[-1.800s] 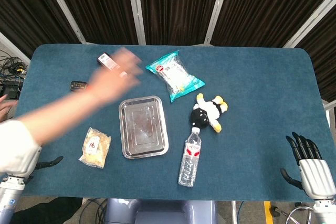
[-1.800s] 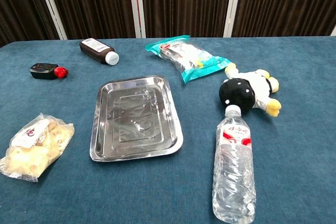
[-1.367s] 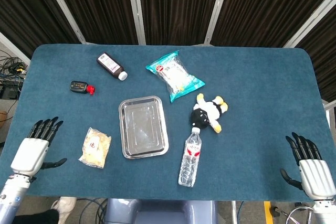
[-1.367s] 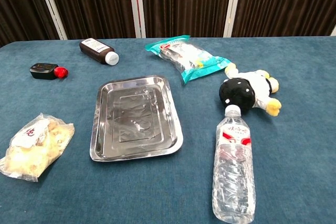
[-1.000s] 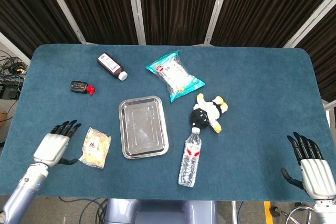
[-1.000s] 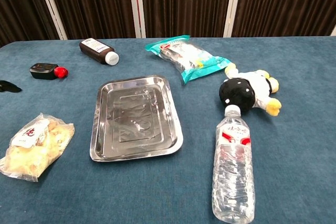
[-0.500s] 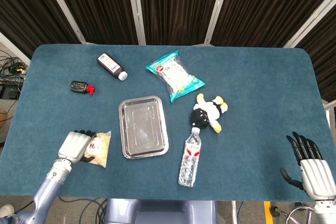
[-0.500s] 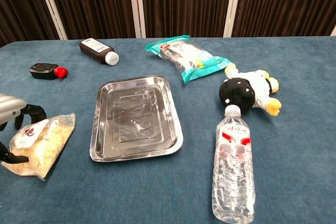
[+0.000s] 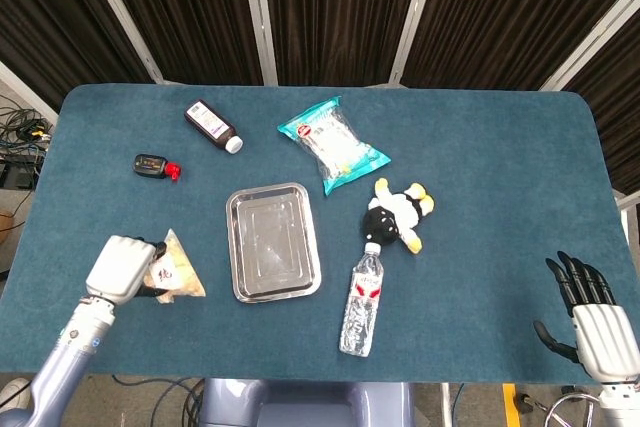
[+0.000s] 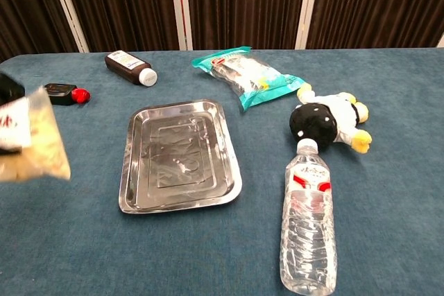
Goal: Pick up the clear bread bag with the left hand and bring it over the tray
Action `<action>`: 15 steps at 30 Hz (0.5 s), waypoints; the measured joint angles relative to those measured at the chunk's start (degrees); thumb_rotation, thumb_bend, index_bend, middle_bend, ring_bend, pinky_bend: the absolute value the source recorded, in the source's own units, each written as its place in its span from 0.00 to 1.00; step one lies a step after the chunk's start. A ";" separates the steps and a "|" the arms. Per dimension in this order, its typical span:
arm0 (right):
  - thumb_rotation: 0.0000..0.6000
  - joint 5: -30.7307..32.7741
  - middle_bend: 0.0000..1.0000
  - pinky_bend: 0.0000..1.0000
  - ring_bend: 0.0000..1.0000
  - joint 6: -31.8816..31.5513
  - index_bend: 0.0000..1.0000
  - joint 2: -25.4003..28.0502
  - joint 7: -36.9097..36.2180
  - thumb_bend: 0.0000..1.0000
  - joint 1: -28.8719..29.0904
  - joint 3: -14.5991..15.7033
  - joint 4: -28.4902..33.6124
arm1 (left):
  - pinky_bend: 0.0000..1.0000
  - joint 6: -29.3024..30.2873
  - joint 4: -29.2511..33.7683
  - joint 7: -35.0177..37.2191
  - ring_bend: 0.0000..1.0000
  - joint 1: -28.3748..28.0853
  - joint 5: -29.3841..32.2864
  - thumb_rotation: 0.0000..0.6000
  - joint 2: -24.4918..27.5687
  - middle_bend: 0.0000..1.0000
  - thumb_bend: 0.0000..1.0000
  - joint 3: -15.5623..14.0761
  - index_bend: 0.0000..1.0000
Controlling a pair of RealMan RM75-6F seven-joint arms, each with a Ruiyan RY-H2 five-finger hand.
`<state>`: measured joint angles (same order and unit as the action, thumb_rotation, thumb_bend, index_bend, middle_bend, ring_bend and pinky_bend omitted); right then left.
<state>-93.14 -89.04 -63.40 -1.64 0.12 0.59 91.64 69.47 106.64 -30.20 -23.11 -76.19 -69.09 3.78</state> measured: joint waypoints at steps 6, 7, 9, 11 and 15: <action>1.00 -0.11 0.00 0.08 0.00 0.18 0.00 -0.02 -0.08 0.30 0.15 0.01 0.14 | 0.66 -0.05 2.66 -1.11 0.60 -3.58 0.21 1.00 -1.54 0.66 0.32 4.19 0.66; 1.00 -0.16 0.00 0.08 0.00 0.14 0.00 0.01 -0.15 0.30 0.18 -0.02 0.13 | 0.65 -0.41 2.56 -2.08 0.58 -4.43 0.74 1.00 -2.89 0.64 0.31 4.64 0.63; 1.00 -0.16 0.00 0.08 0.00 0.09 0.00 0.06 -0.33 0.30 0.19 -0.06 0.10 | 0.62 -1.00 2.12 -3.80 0.54 -5.78 1.79 1.00 -5.41 0.59 0.29 5.26 0.58; 1.00 -0.10 0.00 0.08 0.00 0.04 0.00 0.14 -0.72 0.30 0.16 -0.07 0.07 | 0.56 -1.87 1.17 -6.06 0.44 -7.49 3.35 1.00 -8.89 0.48 0.25 5.83 0.48; 1.00 0.03 0.00 0.08 0.00 -0.10 0.00 0.44 -1.66 0.30 0.07 -0.09 -0.09 | 0.25 -3.29 -0.38 -11.53 0.09 -10.33 8.19 1.00 -14.40 0.07 0.13 6.43 0.11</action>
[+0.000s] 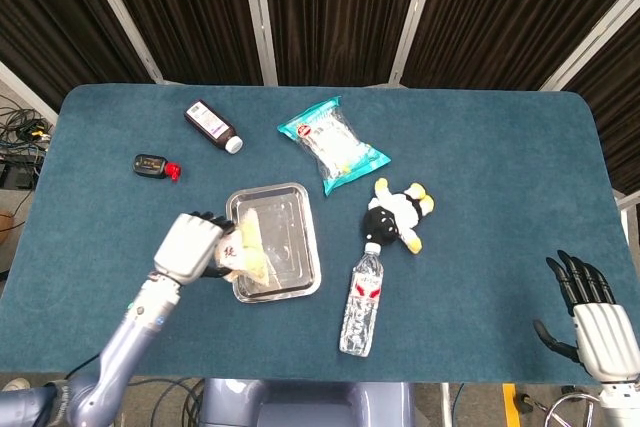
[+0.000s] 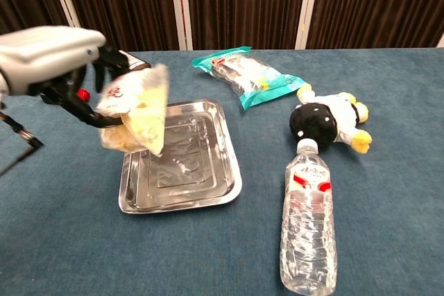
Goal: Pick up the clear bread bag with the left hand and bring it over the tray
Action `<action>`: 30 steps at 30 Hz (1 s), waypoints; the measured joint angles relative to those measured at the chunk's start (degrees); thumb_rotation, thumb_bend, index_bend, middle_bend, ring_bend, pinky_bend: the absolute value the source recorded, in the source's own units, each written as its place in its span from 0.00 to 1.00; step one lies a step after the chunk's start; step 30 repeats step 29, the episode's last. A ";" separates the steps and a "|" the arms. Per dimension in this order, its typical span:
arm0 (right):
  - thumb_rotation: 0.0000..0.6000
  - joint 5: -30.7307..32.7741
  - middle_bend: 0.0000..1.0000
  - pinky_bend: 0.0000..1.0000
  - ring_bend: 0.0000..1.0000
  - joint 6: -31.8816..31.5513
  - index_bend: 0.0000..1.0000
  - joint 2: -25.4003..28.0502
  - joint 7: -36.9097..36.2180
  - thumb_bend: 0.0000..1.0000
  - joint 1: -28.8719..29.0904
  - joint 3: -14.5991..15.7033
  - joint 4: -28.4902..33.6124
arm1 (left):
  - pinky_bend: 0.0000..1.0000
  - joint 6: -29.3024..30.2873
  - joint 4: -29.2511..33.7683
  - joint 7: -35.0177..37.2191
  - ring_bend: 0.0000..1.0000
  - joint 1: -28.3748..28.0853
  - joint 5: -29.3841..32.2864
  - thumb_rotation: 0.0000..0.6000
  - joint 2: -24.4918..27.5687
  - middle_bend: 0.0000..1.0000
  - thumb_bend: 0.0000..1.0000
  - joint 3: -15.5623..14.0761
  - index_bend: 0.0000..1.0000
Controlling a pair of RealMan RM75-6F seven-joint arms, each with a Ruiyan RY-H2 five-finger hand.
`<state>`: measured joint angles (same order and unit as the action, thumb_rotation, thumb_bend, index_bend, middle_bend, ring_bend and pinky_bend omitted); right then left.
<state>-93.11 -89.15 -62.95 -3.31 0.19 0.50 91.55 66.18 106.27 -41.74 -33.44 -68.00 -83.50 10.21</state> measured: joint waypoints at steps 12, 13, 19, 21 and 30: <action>1.00 0.35 0.00 0.08 0.00 -0.35 0.00 0.33 -0.40 0.30 -0.36 -0.02 -0.24 | 0.15 2.30 1.83 -4.35 0.00 -1.45 4.77 1.00 -0.22 0.00 0.09 -0.96 0.00; 1.00 0.49 0.00 0.08 0.00 -0.25 0.00 0.33 -0.30 0.30 -0.36 -0.03 -0.23 | 0.15 2.71 2.28 -3.61 0.00 -0.86 4.28 1.00 1.09 0.00 0.09 -1.48 0.00; 1.00 0.85 0.00 0.08 0.00 0.18 0.00 0.28 0.37 0.30 -0.36 -0.01 -0.19 | 0.09 6.58 3.51 3.92 0.00 4.48 -1.29 1.00 8.65 0.00 0.07 -5.69 0.00; 1.00 0.83 0.00 0.08 0.00 0.33 0.00 0.23 0.74 0.30 -0.32 0.03 -0.10 | 0.07 8.15 3.29 7.20 0.00 6.44 -3.21 1.00 10.36 0.00 0.06 -7.08 0.00; 1.00 0.38 0.00 0.08 0.00 0.75 0.00 -0.21 2.49 0.30 -0.23 0.38 0.59 | 0.01 16.23 -1.96 25.50 0.00 16.33 -12.79 1.00 16.59 0.00 0.03 -13.38 0.00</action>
